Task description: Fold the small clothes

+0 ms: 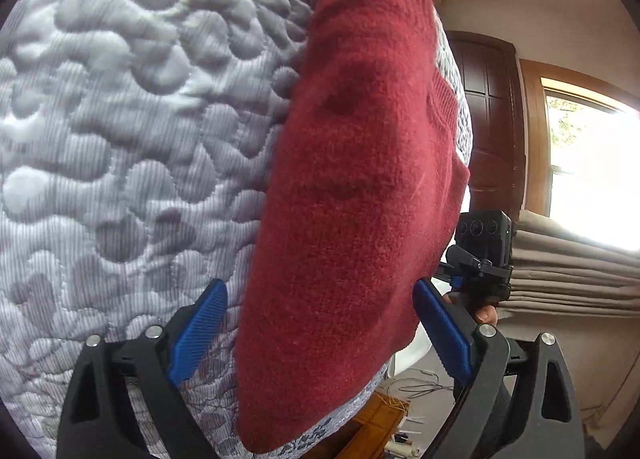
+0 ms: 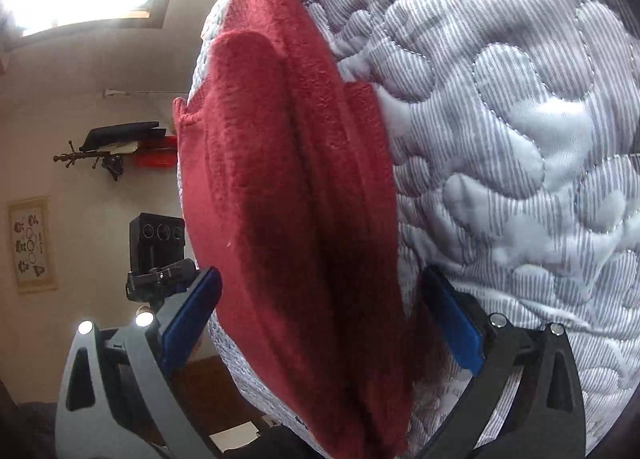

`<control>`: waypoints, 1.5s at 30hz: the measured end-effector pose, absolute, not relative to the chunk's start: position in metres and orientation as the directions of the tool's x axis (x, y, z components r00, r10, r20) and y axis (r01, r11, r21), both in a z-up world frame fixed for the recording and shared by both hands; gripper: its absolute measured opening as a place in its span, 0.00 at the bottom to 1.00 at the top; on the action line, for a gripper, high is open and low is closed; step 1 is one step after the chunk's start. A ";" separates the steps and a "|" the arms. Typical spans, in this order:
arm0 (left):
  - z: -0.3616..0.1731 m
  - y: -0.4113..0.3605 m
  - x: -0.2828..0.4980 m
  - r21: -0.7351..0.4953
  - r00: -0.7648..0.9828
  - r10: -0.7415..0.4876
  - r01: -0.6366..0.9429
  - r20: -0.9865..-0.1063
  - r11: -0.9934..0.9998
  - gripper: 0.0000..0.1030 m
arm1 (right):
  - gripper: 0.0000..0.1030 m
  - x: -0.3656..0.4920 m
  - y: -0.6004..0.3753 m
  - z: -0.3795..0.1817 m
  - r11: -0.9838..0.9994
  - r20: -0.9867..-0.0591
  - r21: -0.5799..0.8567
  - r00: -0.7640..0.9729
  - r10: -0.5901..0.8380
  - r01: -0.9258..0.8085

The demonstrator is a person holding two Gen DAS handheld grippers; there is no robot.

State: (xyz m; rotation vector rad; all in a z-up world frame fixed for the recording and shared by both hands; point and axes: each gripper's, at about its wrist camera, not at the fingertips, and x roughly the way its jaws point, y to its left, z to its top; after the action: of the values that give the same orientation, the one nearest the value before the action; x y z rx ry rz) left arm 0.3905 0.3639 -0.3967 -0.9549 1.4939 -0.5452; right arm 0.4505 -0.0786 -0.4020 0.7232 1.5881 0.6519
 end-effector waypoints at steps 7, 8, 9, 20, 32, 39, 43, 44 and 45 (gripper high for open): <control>-0.402 0.357 0.386 -0.790 0.075 -0.803 -0.256 -0.591 0.557 0.89 | 0.98 0.453 -0.051 -0.400 0.643 -0.637 0.765 -0.103 0.764 0.041; -0.402 0.356 0.386 -0.786 0.078 -0.799 -0.261 -0.596 0.561 0.85 | 0.97 0.453 -0.051 -0.400 0.641 -0.636 0.766 -0.097 0.766 0.044; -0.403 0.359 0.383 -0.776 0.076 -0.790 -0.266 -0.608 0.572 0.82 | 0.90 0.454 -0.050 -0.399 0.630 -0.625 0.775 -0.092 0.775 0.050; -0.372 0.337 0.390 -0.713 0.059 -0.719 -0.210 -0.692 0.669 0.42 | 0.43 0.444 -0.026 -0.375 0.679 -0.678 0.734 -0.044 0.733 0.009; -0.286 0.368 0.350 -0.655 0.140 -0.641 -0.108 -0.755 0.748 0.39 | 0.41 0.401 0.039 -0.306 0.660 -0.661 0.746 0.019 0.750 -0.085; -0.290 0.455 0.264 -0.616 0.228 -0.574 -0.222 -0.787 0.756 0.39 | 0.41 0.365 0.139 -0.324 0.614 -0.629 0.775 -0.103 0.770 -0.149; -0.336 0.496 0.222 -0.566 0.187 -0.536 -0.344 -0.823 0.749 0.42 | 0.47 0.345 0.194 -0.369 0.635 -0.646 0.762 -0.227 0.729 -0.128; -0.347 0.503 0.216 -0.551 0.176 -0.526 -0.374 -0.832 0.746 0.50 | 0.59 0.342 0.200 -0.376 0.658 -0.667 0.742 -0.235 0.707 -0.125; -0.356 0.509 0.211 -0.547 0.180 -0.522 -0.399 -0.834 0.736 0.55 | 0.68 0.343 0.201 -0.382 0.675 -0.680 0.728 -0.235 0.694 -0.114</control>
State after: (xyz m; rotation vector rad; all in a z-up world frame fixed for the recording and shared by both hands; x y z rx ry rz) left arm 0.2112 0.5089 -0.3561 -0.8102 1.4353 -0.1015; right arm 0.3429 0.2013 -0.3825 0.4798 1.6462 0.8086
